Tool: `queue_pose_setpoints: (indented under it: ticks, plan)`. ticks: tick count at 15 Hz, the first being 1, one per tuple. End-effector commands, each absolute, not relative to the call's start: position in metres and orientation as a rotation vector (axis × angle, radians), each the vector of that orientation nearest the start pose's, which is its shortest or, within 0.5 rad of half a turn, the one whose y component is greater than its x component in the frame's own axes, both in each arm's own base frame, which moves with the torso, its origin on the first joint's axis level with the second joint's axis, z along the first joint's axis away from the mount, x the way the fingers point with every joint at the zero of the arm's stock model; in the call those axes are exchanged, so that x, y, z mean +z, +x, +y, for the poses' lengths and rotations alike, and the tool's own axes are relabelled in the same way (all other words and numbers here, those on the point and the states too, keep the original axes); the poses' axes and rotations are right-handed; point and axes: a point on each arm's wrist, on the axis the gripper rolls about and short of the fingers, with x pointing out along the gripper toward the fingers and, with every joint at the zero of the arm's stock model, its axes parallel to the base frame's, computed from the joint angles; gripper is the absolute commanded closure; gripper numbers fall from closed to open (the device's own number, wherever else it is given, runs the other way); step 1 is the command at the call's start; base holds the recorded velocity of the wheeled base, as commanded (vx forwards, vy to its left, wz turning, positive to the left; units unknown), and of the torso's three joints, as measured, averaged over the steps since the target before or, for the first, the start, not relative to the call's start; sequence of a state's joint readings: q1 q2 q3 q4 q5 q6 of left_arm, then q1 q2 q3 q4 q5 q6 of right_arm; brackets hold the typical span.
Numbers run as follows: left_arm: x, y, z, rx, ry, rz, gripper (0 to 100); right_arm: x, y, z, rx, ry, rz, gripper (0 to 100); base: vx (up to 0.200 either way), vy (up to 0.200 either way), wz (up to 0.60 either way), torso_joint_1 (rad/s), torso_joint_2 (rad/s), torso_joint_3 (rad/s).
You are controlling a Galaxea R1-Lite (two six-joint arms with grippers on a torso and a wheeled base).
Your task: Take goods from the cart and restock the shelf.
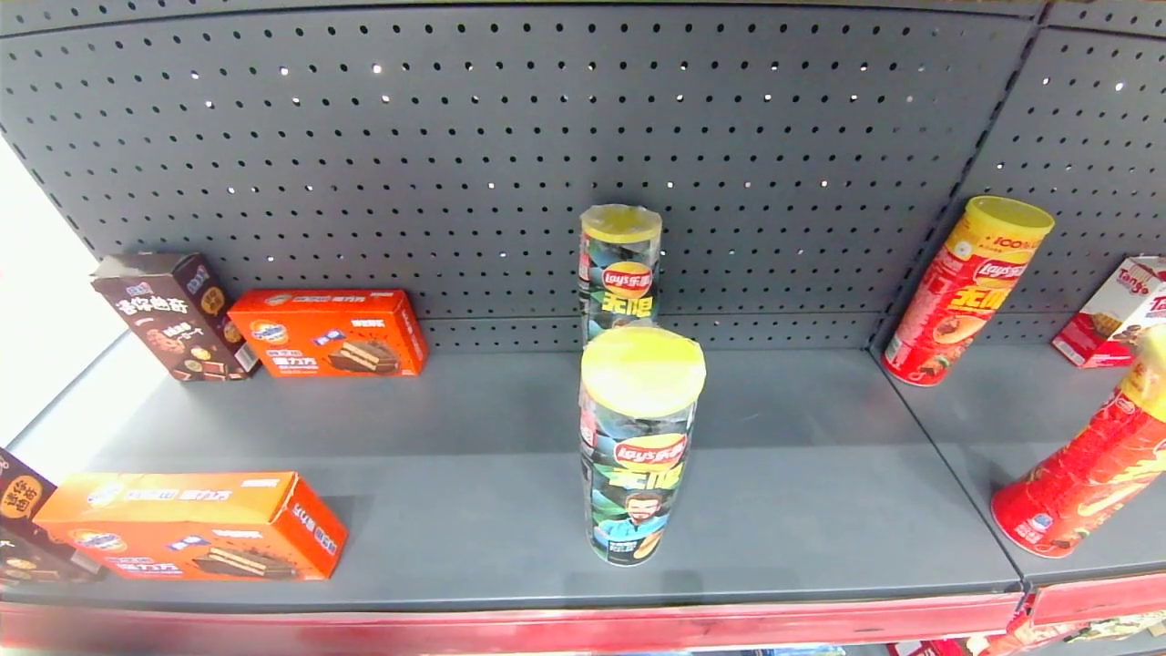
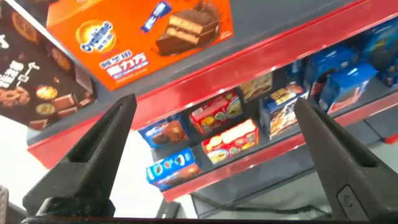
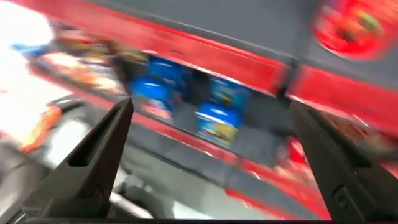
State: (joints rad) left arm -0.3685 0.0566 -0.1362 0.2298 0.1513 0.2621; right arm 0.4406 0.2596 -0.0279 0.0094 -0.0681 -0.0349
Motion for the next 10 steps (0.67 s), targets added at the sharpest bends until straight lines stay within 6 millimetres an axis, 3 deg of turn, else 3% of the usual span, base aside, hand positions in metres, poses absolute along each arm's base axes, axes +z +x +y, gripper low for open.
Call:
queue_pose_setpoints:
  ticks: [1, 4, 10]
  plan:
    - [0.091, -0.025, 0.013, -0.222, 0.303, 0.144, 0, 0.086, 0.003, -0.001, 0.077, -0.061, 0.312, 0, 0.0, 0.0, 0.0, 0.0, 0.0, 0.0]
    - [0.091, -0.027, 0.012, -0.157, 0.289, 0.137, 0, 0.085, -0.016, 0.001, -0.105, 0.01, 0.079, 0, 0.0, 0.0, 0.0, 0.0, 0.0, 0.0]
    - [0.091, -0.028, 0.012, -0.155, 0.288, 0.135, 0, 0.077, -0.019, 0.0, 0.037, 0.002, 0.054, 0, 0.0, 0.0, 0.0, 0.0, 0.0, 0.0]
